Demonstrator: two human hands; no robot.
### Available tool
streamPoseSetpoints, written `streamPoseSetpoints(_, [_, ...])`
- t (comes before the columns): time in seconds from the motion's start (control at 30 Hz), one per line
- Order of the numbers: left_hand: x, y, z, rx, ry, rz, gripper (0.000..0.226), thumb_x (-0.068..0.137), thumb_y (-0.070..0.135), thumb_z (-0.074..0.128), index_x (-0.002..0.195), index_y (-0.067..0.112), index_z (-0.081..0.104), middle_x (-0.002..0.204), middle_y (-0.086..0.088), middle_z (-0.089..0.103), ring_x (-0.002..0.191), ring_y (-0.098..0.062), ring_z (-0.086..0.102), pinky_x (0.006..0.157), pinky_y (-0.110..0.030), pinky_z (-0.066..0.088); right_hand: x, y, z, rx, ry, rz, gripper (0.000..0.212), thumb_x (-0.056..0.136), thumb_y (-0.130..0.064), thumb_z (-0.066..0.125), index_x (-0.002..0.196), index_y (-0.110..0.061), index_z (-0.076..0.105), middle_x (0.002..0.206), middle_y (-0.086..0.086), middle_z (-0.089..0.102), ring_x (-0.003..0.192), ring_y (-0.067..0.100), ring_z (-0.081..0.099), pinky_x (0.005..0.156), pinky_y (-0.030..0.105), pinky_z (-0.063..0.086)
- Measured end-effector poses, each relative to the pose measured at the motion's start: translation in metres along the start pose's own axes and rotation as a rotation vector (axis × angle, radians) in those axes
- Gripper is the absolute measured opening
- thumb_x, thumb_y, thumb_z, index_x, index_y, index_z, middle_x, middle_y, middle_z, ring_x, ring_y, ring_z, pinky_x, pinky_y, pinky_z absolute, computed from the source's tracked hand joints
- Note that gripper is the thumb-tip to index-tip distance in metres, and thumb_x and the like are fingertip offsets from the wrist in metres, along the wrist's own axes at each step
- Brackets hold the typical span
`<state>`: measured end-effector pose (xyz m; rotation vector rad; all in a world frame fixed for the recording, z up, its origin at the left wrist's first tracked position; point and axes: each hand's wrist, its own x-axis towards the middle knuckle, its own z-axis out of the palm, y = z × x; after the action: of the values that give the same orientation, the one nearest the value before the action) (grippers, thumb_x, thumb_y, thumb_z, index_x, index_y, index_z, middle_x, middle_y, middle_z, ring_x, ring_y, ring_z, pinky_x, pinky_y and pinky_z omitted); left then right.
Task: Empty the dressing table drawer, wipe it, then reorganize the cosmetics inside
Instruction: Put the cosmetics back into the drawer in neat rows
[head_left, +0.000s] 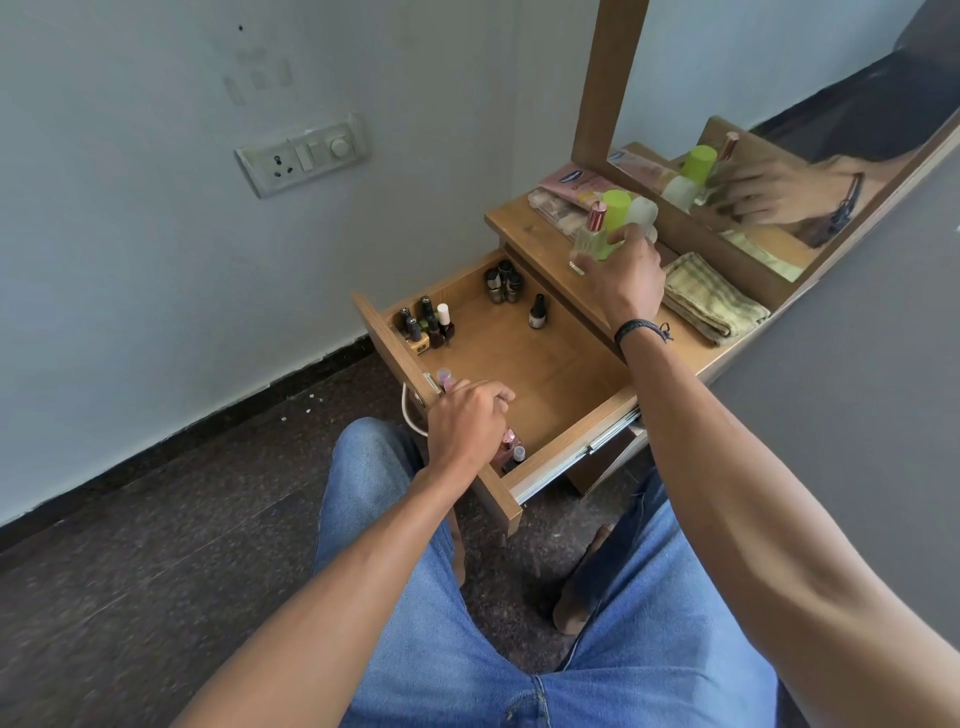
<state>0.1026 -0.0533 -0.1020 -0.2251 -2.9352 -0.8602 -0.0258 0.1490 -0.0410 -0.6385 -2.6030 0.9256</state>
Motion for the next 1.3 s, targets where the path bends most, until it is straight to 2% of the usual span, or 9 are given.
streamPoseSetpoints(0.23, [-0.003,-0.001,0.001,-0.060,0.053,0.002,0.030,0.093,0.002,0.054,0.103,0.018,0.077,0.100,0.009,0.077,0.095,-0.011,0.065,0.079,-0.025,0.044,0.002,-0.002,0.006,-0.045,-0.004,-0.013,0.041,0.085,-0.041,0.073,0.114,-0.014,0.061,0.118,0.008,0.064,0.105,0.033,0.063,0.079,0.036,0.044])
streamPoseSetpoints(0.43, [-0.001,-0.003,0.004,-0.061,0.059,-0.022,0.036,0.091,0.000,0.052,0.104,0.021,0.077,0.095,0.012,0.076,0.093,-0.009,0.065,0.077,-0.027,0.047,-0.019,0.004,0.001,0.049,0.039,-0.070,0.031,0.082,-0.037,0.068,0.099,-0.012,0.059,0.095,0.001,0.064,0.086,0.024,0.058,0.069,0.032,0.040])
streamPoseSetpoints(0.53, [-0.001,-0.003,0.004,-0.058,0.061,-0.020,0.035,0.092,0.001,0.051,0.105,0.021,0.077,0.095,0.012,0.076,0.093,-0.009,0.064,0.072,-0.028,0.048,-0.047,0.014,-0.003,0.136,0.037,-0.124,0.030,0.083,-0.042,0.069,0.093,-0.015,0.061,0.088,-0.003,0.065,0.078,0.018,0.060,0.068,0.033,0.047])
streamPoseSetpoints(0.67, [-0.002,-0.002,0.002,-0.050,0.068,-0.011,0.034,0.094,0.001,0.051,0.111,0.018,0.075,0.101,0.007,0.077,0.097,-0.012,0.066,0.074,-0.026,0.048,-0.096,0.035,-0.003,0.187,-0.078,-0.226,0.025,0.091,-0.040,0.070,0.098,-0.018,0.059,0.088,-0.005,0.066,0.072,0.011,0.064,0.064,0.028,0.057])
streamPoseSetpoints(0.83, [-0.002,0.000,0.000,-0.008,0.045,-0.017,0.035,0.095,0.004,0.051,0.112,0.022,0.075,0.101,0.011,0.077,0.099,-0.010,0.064,0.069,-0.025,0.044,-0.139,0.057,-0.001,0.005,-0.303,-0.348,0.022,0.090,-0.034,0.069,0.102,-0.025,0.054,0.087,-0.008,0.065,0.069,0.009,0.065,0.060,0.028,0.056])
streamPoseSetpoints(0.97, [-0.003,0.002,-0.005,0.060,-0.026,0.002,0.037,0.094,0.006,0.051,0.109,0.030,0.076,0.100,0.016,0.075,0.095,-0.011,0.063,0.065,-0.026,0.041,-0.156,0.062,0.003,-0.184,-0.358,-0.424,0.028,0.089,-0.039,0.066,0.108,-0.021,0.057,0.077,-0.006,0.060,0.073,0.020,0.056,0.076,0.036,0.047])
streamPoseSetpoints(1.03, [-0.004,0.004,-0.009,0.085,-0.068,0.004,0.037,0.095,0.008,0.051,0.108,0.031,0.077,0.099,0.011,0.074,0.093,-0.014,0.062,0.066,-0.028,0.041,-0.159,0.066,0.007,-0.257,-0.359,-0.422,0.028,0.088,-0.041,0.063,0.107,-0.022,0.058,0.075,-0.005,0.060,0.080,0.023,0.057,0.086,0.041,0.039])
streamPoseSetpoints(1.17, [-0.005,0.003,-0.011,0.104,-0.099,-0.009,0.035,0.097,0.013,0.052,0.108,0.037,0.076,0.103,-0.002,0.072,0.090,-0.018,0.062,0.073,-0.032,0.049,-0.160,0.070,0.012,-0.348,-0.422,-0.384,0.041,0.083,-0.055,0.064,0.108,-0.024,0.060,0.076,-0.007,0.059,0.087,0.022,0.059,0.093,0.043,0.031])
streamPoseSetpoints(1.3, [-0.005,0.005,-0.013,0.119,-0.123,0.008,0.030,0.097,0.019,0.056,0.109,0.038,0.075,0.106,-0.004,0.072,0.097,-0.020,0.062,0.079,-0.033,0.047,-0.162,0.065,0.011,-0.391,-0.446,-0.387,0.032,0.084,-0.053,0.062,0.097,-0.024,0.062,0.073,-0.007,0.059,0.089,0.022,0.062,0.103,0.046,0.028])
